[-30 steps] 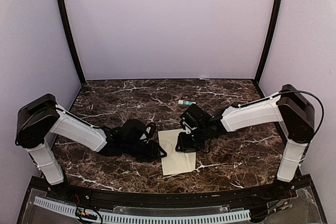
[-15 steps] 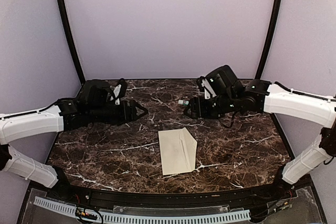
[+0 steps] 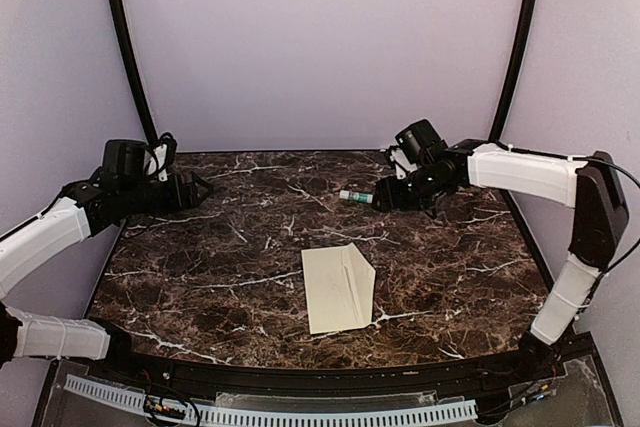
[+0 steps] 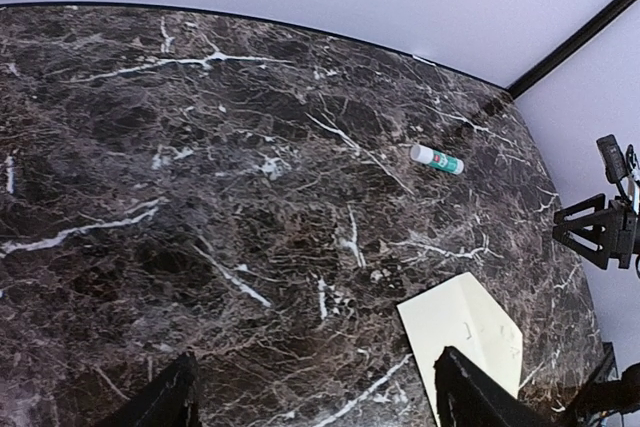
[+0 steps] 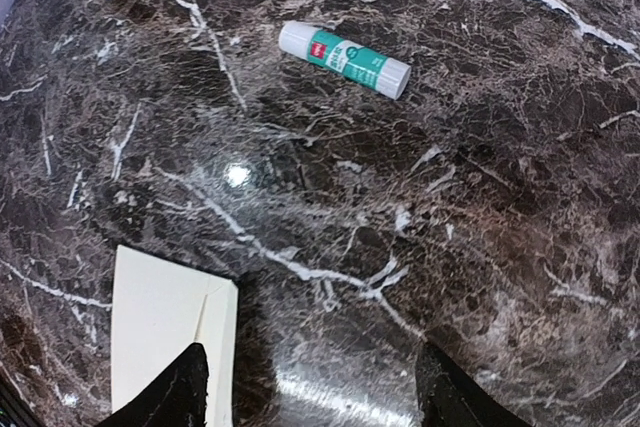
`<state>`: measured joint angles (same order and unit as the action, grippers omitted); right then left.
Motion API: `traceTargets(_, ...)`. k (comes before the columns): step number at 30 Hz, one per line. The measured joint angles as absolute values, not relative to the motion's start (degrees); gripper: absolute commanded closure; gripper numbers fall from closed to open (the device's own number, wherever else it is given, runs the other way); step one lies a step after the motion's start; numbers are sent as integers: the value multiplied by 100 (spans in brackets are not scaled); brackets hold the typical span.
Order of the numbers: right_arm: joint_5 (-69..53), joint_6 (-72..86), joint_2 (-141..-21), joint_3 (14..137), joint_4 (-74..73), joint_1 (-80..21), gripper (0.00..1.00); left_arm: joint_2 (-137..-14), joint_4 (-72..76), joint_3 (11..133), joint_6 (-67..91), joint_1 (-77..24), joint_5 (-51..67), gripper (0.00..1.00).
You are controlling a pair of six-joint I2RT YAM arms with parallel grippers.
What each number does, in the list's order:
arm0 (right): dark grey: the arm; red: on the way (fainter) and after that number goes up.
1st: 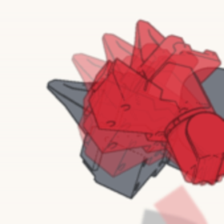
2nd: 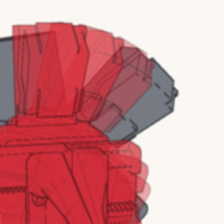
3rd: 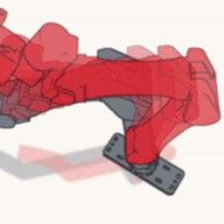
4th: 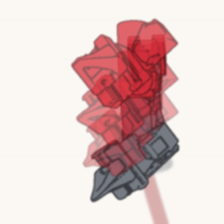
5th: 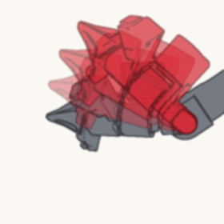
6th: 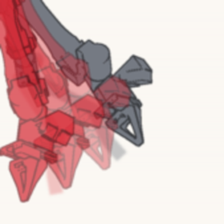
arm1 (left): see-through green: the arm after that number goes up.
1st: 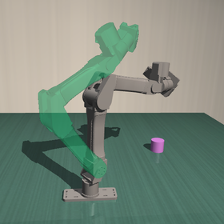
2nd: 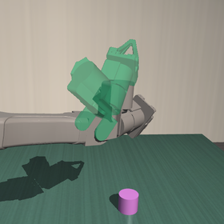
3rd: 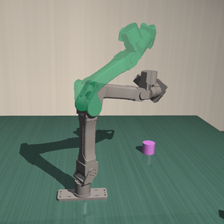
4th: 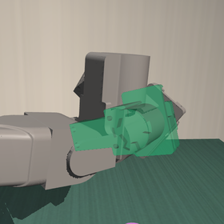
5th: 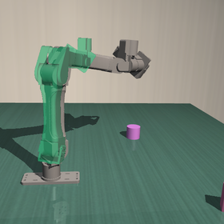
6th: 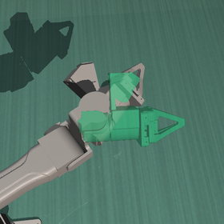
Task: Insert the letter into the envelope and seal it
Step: Open the solid glue cap from the solid glue.
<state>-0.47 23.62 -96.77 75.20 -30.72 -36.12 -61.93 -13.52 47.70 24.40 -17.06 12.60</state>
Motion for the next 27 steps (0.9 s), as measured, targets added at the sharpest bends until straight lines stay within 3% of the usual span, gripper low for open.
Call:
traceTargets(12, -427, 1205, -12053, 9463, -2858, -2860, 32, -6088, -1007, 4182, 1754, -1109, 646, 21)
traceTargets(18, -698, 572, -12728, 10158, -2834, -2818, 26, -6289, -974, 4187, 1667, -1033, 513, 22)
traceTargets(27, -1033, -172, -13402, 10910, -2945, -2818, 26, -6626, -952, 4187, 1671, -908, 670, 22)
